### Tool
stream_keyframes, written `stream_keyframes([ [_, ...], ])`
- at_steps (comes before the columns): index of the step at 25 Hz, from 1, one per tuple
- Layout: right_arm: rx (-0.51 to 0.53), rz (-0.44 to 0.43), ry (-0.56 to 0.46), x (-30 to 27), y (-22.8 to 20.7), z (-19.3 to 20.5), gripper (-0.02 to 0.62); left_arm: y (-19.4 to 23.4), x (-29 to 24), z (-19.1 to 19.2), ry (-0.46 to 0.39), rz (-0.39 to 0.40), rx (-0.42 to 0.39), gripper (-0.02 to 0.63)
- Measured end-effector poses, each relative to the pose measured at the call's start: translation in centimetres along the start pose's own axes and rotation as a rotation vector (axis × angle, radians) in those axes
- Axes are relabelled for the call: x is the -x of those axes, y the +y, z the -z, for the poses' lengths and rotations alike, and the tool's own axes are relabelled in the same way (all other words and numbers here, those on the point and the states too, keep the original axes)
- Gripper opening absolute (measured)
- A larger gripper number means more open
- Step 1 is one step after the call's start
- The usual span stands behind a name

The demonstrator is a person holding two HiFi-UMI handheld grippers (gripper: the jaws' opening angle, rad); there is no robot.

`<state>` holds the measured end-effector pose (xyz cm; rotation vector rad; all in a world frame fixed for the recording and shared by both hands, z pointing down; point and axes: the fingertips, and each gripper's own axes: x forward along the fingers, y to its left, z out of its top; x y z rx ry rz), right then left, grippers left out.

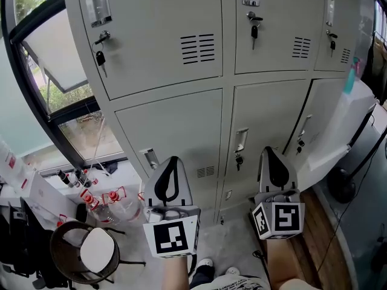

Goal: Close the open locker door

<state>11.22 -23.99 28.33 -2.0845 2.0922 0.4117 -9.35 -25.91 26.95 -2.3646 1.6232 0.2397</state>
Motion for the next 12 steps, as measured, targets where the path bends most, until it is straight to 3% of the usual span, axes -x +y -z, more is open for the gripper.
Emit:
stream_keyframes([
  [12,0.009,0.007,0.004,1.2,-0.3,-0.2,-0.006,-0.2,0.8,-0.1,0.026,-0.007,-0.027,0.005],
])
